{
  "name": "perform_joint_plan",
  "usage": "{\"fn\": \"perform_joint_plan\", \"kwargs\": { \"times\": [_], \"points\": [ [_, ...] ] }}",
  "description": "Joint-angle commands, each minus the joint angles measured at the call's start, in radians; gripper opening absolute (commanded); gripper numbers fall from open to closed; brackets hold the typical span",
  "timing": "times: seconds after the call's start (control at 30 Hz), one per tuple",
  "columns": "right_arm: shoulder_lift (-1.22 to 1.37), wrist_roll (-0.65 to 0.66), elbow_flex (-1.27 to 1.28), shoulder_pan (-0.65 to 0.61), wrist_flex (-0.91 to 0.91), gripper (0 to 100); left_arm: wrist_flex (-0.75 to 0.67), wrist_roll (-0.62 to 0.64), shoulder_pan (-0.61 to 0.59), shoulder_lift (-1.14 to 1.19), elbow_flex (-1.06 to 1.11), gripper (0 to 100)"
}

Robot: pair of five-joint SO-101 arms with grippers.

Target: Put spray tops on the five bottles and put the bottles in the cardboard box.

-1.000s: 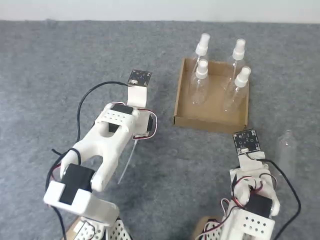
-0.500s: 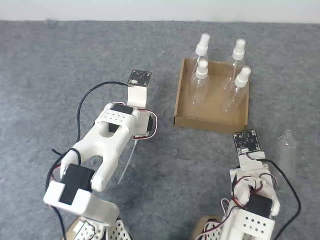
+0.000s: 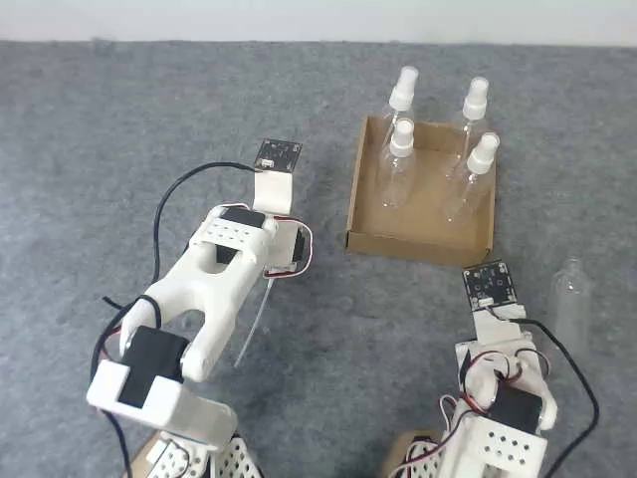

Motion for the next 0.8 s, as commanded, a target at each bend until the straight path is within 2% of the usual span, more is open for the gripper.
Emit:
{"fn": "perform_joint_plan", "kwargs": {
  "times": [0.0,0.2,0.37,0.57,0.77],
  "points": [
    [-0.007,-0.005,0.023,-0.007,0.008,0.9,-0.009,0.005,-0.002,-0.008,-0.002,6],
    [-0.008,-0.005,0.021,0.001,0.004,0.9,-0.011,0.006,-0.002,-0.008,-0.002,6],
    [-0.008,-0.005,0.008,-0.002,-0.093,0.9,-0.011,0.006,0.000,-0.008,-0.004,6],
    [-0.004,0.003,-0.196,-0.001,-0.012,0.9,-0.011,0.008,0.000,-0.008,-0.004,6],
    [0.047,0.098,-0.370,0.024,0.013,1.0,-0.011,0.008,-0.002,-0.008,-0.004,6]
  ]
}}
